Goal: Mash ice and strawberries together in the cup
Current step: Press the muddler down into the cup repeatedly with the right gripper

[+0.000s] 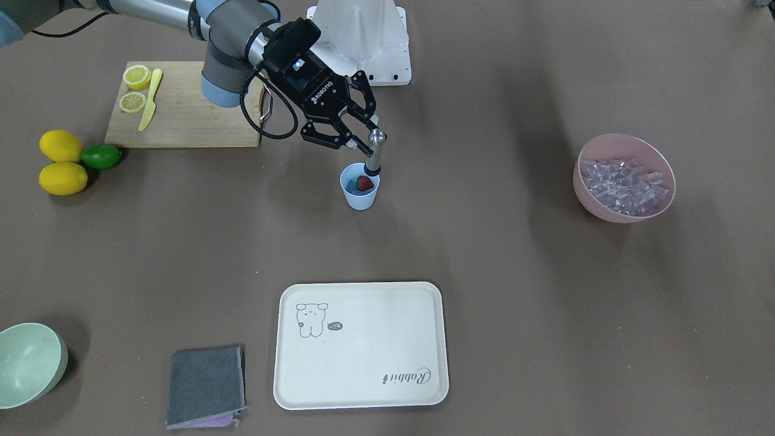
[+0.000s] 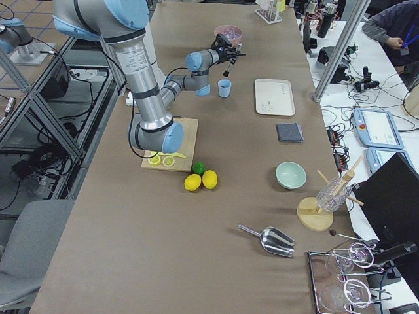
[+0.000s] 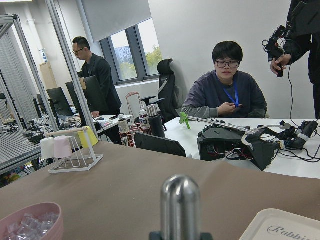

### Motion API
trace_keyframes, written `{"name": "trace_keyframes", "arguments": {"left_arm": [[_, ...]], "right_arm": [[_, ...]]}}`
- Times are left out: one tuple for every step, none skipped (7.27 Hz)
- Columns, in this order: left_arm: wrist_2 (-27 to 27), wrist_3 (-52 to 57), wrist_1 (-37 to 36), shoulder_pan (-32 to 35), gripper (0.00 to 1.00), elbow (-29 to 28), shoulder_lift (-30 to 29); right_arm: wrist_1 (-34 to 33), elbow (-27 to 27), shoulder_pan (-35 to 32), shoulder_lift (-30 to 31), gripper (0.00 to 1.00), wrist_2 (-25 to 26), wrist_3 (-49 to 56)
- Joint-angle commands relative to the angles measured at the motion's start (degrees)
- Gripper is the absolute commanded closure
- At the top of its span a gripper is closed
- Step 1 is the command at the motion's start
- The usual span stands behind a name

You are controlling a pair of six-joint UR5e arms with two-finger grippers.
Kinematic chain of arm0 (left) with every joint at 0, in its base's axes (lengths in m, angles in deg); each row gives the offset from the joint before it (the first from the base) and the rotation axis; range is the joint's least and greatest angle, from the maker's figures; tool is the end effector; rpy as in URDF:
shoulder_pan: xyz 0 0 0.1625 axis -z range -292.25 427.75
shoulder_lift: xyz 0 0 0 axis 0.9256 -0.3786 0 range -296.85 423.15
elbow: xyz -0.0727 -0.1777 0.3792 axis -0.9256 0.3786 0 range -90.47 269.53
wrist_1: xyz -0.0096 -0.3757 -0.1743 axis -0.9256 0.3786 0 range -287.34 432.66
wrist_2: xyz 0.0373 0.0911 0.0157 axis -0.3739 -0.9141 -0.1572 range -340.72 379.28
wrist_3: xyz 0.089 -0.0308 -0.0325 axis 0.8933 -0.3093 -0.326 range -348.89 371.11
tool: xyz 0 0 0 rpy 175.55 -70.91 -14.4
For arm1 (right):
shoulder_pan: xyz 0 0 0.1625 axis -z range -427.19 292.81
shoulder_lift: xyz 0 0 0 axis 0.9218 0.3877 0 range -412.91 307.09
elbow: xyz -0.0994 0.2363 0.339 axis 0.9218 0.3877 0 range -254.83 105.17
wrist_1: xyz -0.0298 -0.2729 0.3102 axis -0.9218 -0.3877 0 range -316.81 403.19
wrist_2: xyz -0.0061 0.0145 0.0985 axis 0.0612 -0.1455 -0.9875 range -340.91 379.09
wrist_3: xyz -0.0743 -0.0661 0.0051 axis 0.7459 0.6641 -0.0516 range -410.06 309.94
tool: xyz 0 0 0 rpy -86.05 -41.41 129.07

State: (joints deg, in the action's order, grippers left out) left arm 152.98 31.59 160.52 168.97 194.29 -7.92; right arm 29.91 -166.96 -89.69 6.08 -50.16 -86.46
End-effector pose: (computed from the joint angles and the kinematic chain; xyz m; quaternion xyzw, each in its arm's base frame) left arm -0.1303 -0.3253 0.6757 0.0523 0.3714 0.0545 0.9254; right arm -0.4908 -0.3858 0.1868 0.5778 -0.5702 -0.0095 0.5839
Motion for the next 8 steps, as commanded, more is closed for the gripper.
{"name": "trace_keyframes", "arguments": {"left_arm": [[0.1, 0.0, 0.0, -0.1, 0.02, 0.0, 0.1], [0.1, 0.0, 0.0, -0.1, 0.02, 0.0, 0.1], [0.1, 0.0, -0.1, -0.1, 0.02, 0.0, 0.1], [0.1, 0.0, -0.1, -0.1, 0.02, -0.1, 0.1], [0.1, 0.0, -0.1, -0.1, 0.02, -0.1, 0.1], [0.1, 0.0, -0.1, -0.1, 0.02, 0.0, 0.0], [0.1, 0.1, 0.0, -0.1, 0.02, 0.0, 0.1], [0.1, 0.1, 0.1, -0.1, 0.02, 0.0, 0.1]], "right_arm": [[4.9, 5.1, -0.1, 0.4, 1.00, -0.2, 0.0], [5.1, 6.1, 0.3, 1.5, 1.00, -0.2, 0.0], [5.1, 6.1, 0.6, 2.1, 1.00, -0.1, 0.0], [5.1, 6.1, 1.0, 2.3, 1.00, 0.0, 0.0], [4.8, 5.6, 1.0, 1.6, 1.00, 0.1, 0.0], [4.2, 4.6, -0.1, 0.4, 1.00, 0.0, -0.2], [3.1, 4.1, -0.9, -0.8, 1.00, -0.7, -0.4], [-0.9, 1.5, -2.3, -1.9, 1.00, -2.1, -0.8]]}}
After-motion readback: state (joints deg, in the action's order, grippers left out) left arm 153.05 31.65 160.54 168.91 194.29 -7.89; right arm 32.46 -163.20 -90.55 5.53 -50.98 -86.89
